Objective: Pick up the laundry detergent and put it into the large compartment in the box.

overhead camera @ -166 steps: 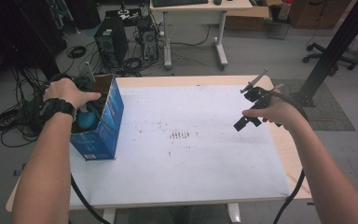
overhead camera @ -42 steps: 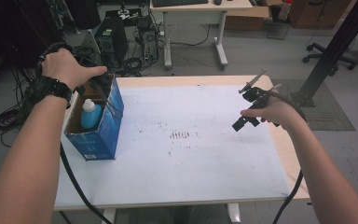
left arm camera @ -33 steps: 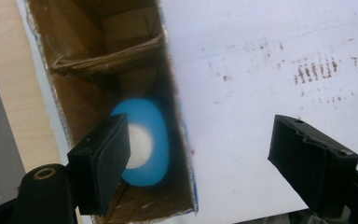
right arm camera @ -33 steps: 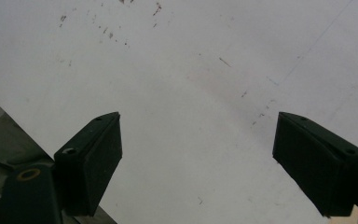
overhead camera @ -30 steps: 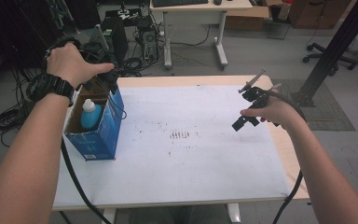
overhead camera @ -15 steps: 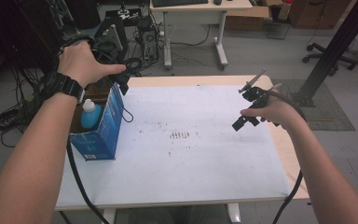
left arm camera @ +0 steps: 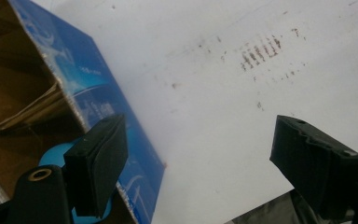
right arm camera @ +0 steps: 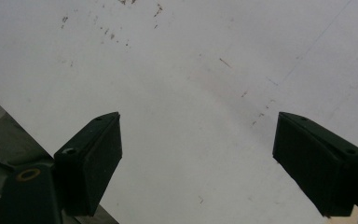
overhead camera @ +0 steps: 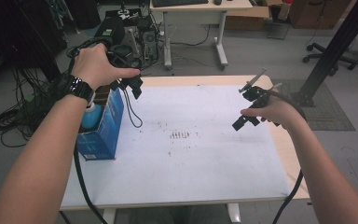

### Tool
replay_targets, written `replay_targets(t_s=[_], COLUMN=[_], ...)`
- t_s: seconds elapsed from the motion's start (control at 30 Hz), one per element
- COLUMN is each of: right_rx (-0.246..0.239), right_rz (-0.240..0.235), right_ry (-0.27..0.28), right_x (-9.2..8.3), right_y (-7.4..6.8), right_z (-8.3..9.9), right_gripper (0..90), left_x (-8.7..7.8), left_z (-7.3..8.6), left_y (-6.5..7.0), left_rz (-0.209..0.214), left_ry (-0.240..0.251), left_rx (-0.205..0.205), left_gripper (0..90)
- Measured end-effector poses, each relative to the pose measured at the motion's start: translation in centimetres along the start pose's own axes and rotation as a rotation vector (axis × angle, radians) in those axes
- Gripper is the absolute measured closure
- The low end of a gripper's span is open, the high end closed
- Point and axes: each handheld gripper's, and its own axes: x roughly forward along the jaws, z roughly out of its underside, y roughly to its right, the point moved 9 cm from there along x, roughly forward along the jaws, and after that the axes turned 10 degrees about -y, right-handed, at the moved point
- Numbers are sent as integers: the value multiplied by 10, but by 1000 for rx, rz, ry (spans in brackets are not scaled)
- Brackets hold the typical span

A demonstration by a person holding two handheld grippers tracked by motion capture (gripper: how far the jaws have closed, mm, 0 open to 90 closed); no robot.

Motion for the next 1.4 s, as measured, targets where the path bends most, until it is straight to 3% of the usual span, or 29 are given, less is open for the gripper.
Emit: replay_targets(t_s=[0.17,0.73,1.13,1.2,1.4], right_rx=[0,3,6,4,12], right_rz=[0,7,12,13,13], right_ry=[0,-1,-7,-4,0], right_x=[0,0,1,0,-1], right_y=[0,0,2,1,2], right_z=[0,3,5,5,8], right_gripper=[158,158,158,158,158], left_x=[4,26,47,51,59], left_z=[-4,-8,-6,-7,-10], left_y=[9,33,38,41,49], left_rz=[7,-3,-21,-4,-8], left_ry=[9,-33,-67,-69,-79], left_rx=[31,144,163,164,190], left_gripper=[193,190,188,187,185])
